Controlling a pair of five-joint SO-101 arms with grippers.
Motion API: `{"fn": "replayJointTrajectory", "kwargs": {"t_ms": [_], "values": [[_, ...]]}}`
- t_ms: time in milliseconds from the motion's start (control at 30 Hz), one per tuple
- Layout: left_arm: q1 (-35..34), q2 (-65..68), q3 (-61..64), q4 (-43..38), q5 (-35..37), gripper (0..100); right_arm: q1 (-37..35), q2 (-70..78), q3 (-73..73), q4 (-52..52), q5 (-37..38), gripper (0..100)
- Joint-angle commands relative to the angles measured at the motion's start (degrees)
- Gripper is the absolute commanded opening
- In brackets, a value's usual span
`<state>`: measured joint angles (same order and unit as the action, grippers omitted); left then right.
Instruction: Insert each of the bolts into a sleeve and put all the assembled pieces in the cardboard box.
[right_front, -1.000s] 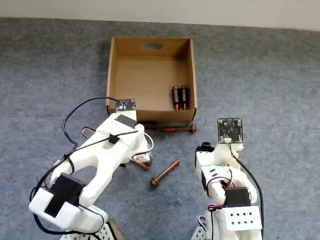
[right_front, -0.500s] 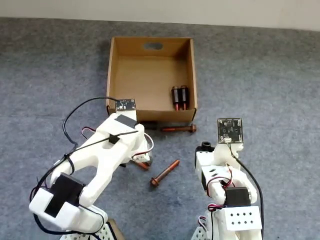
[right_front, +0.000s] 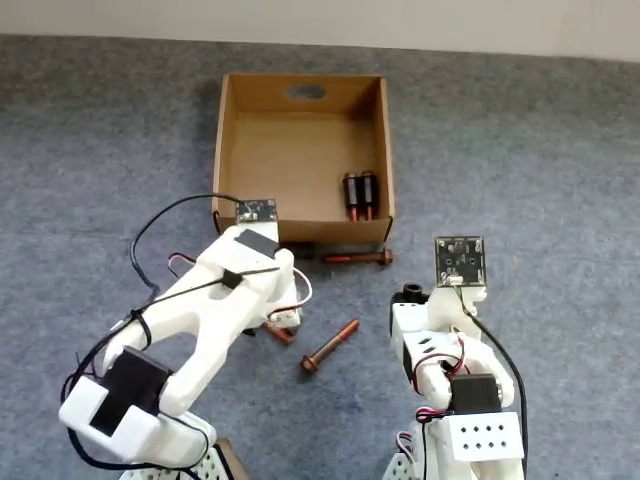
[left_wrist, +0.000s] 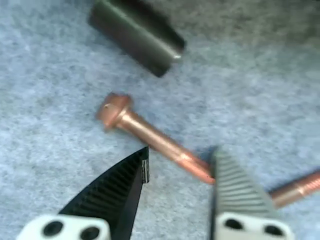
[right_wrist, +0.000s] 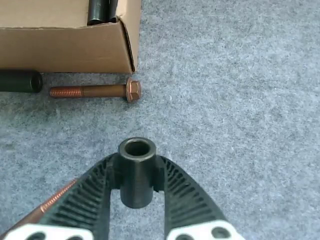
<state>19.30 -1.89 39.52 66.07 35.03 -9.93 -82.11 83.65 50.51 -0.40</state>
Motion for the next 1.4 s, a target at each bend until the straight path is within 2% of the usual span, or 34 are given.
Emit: {"fn": "replayJointTrajectory", "kwargs": {"t_ms": [0, 67, 433, 633, 833, 933, 1100, 1233, 1300, 1367], "values": [[0.5, -0.5, -0.8, 0.9, -0.3, 4, -0.6, -0.9, -0.5, -0.8, -0.4, 0.6], [0.5, -0.5, -0.8, -0.1, -0.3, 0, -0.6, -0.9, -0.5, -0.8, -0.4, 0.6], [0.9, -0.5, -0.4, 0.4, -0.3, 1, -0.6, -0.9, -0.5, -0.8, -0.4, 0.6], [6.5, -0.6, -3.8, 9.5, -0.3, 1, -0.6, -0.9, -0.5, -0.8, -0.4, 0.6], [8.8, -0.4, -4.1, 10.3, -0.6, 1, -0.5, -0.9, -0.5, -0.8, -0.4, 0.6], [7.9, -0.2, -4.4, 10.3, -7.6, 1, -0.5, -0.9, -0.5, -0.8, -0.4, 0.6], [5.2, 0.0, -4.3, 5.0, -27.4, 1, -0.5, -0.9, -0.5, -0.8, -0.4, 0.6], [2.8, 0.1, -4.5, 4.6, -42.5, 1, -0.5, -0.9, -0.5, -0.8, -0.4, 0.6], [2.2, 0.1, -4.4, 4.2, -46.0, 1, -0.5, -0.9, -0.5, -0.8, -0.4, 0.6], [2.2, 0.1, -4.4, 4.2, -46.2, 1, -0.5, -0.9, -0.5, -0.8, -0.4, 0.6]]}}
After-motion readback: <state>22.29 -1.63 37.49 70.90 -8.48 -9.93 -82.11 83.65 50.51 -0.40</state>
